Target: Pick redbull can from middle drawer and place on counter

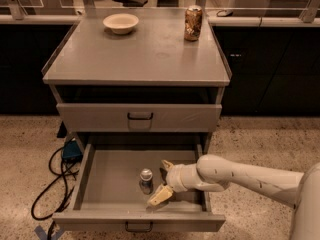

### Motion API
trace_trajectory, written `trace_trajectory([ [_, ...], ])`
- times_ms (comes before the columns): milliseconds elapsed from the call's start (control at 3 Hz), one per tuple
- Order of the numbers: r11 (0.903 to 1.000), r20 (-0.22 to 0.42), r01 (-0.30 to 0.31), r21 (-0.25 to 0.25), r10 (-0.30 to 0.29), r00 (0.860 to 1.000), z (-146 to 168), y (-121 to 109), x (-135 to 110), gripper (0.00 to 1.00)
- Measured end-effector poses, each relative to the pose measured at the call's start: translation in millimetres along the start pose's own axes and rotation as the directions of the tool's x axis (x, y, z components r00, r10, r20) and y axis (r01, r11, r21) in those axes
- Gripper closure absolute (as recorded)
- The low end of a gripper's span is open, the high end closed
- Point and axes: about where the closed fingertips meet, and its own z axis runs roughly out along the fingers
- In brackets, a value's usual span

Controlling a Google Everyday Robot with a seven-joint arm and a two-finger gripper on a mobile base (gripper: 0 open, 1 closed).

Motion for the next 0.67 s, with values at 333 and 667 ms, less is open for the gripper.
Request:
trace_trajectory([
  [333, 0.9997, 0.021, -0.011, 0.02, 0.011, 1.0, 14.5, 1.7, -4.0, 0.0],
  [667, 0.9993, 0.041, 0.005, -0.038, -0.003, 0.999, 56.6, 20.7, -15.2, 0.0],
])
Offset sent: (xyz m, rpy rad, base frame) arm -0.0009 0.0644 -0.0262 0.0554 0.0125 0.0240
